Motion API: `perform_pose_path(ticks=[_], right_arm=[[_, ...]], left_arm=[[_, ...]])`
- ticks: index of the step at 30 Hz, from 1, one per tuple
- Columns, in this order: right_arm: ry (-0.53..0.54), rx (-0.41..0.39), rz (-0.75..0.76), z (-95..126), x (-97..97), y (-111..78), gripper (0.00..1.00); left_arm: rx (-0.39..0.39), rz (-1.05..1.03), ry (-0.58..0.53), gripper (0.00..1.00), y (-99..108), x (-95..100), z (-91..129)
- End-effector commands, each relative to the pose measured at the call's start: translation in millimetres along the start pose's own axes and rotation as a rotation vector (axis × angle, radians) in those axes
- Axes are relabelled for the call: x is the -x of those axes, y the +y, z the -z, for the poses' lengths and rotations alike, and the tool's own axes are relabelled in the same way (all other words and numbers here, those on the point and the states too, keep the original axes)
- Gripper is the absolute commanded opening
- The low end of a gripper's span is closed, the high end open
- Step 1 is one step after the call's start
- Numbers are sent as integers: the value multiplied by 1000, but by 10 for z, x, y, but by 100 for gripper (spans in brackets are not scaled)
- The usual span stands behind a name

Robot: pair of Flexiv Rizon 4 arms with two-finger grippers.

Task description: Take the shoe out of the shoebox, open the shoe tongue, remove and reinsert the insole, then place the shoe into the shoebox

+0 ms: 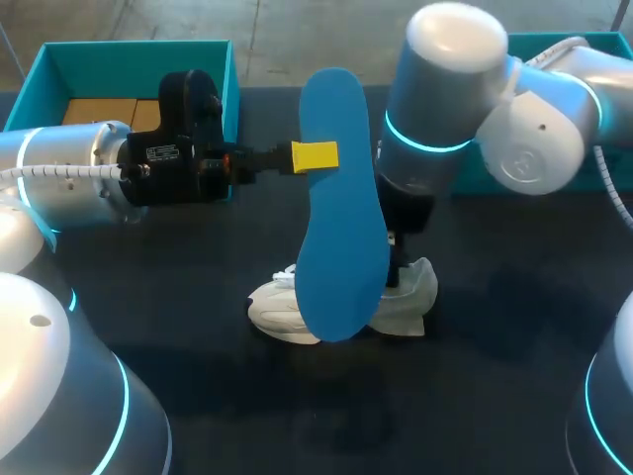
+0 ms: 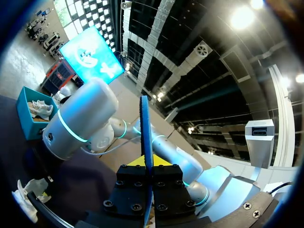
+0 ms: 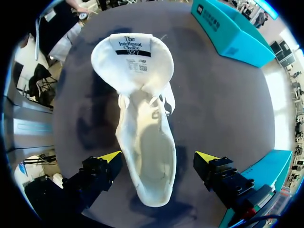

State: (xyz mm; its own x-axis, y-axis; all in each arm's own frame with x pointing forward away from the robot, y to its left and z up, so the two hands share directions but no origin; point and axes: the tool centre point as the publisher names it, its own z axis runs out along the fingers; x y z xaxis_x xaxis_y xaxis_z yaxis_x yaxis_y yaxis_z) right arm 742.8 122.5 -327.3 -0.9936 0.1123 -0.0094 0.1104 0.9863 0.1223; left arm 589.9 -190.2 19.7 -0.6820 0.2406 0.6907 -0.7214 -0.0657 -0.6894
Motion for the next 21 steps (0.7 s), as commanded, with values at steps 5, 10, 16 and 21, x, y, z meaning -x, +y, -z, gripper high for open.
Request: perform_pose_path(ticks=[5, 10, 16, 21], right_arm=[[25, 34, 13, -357, 107, 157, 100], [38, 32, 19, -462, 153, 205, 100], [53, 39, 16, -522, 148, 206, 100], [56, 39, 9, -543, 165, 190, 100]], left_arm=[[-4, 0, 1, 0, 22, 2, -1], [-4, 0, 1, 0, 22, 2, -1], [-4, 0, 1, 0, 22, 2, -1], [-4, 0, 1, 0, 22, 2, -1]])
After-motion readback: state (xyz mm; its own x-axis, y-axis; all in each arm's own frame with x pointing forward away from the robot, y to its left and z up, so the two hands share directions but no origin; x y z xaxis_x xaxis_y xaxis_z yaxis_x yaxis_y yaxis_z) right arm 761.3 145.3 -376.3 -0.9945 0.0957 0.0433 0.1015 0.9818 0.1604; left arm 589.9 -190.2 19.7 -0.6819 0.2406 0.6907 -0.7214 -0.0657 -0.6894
